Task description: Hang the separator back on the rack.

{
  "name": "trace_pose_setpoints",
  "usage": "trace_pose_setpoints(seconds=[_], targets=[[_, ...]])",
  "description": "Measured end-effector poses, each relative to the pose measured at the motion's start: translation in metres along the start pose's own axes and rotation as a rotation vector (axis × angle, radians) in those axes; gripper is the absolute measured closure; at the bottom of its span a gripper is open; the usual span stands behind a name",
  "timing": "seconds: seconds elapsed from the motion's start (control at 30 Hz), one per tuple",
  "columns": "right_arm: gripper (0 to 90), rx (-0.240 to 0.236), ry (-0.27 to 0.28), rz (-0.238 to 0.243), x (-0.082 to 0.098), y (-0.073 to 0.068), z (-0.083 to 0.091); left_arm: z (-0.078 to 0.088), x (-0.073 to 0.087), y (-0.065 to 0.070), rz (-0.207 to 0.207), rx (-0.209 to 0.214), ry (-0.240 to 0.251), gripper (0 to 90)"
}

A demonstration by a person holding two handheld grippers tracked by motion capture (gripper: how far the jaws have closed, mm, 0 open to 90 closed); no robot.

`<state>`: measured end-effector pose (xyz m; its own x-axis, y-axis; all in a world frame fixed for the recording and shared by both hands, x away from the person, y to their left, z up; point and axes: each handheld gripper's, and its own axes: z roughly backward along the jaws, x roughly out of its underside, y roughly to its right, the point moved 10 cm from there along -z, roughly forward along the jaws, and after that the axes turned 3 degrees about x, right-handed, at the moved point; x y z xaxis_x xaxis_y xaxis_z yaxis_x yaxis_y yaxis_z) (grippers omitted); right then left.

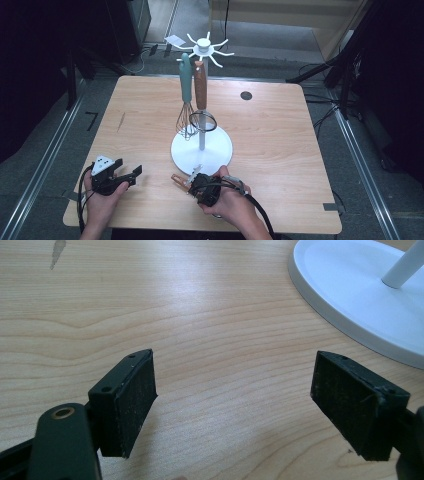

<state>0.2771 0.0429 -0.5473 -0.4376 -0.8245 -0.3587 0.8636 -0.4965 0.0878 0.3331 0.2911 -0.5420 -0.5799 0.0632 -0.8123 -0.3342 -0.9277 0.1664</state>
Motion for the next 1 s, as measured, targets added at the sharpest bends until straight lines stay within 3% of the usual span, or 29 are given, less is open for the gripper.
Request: trace_pose_setpoints(seconds=[0.1, 0.33, 0.53, 0.83, 1.0], targets=[[70.7, -0.023, 0.039, -0.006, 0.000, -0.002, 0.002, 0.000, 0.000, 0.000, -0.001, 0.000, 0.000, 18.5], [70.7, -0.027, 0.127, -0.033, 0.001, 0.001, 0.008, 0.001, 0.000, 0.000, -0.001, 0.000, 0.005, 16.4], [70.7, -0.034, 0.230, -0.075, 0.007, 0.005, 0.014, 0.005, -0.005, -0.004, 0.032, 0.021, 0.042, 13.5], [70.8, -0.019, 0.378, -0.151, 0.016, 0.020, 0.028, 0.012, -0.014, -0.005, 0.022, 0.038, 0.090, 10.5], [70.8, -0.027, 0.470, -0.217, 0.021, 0.033, 0.037, 0.014, -0.019, -0.010, 0.009, 0.014, 0.109, 10.6]])
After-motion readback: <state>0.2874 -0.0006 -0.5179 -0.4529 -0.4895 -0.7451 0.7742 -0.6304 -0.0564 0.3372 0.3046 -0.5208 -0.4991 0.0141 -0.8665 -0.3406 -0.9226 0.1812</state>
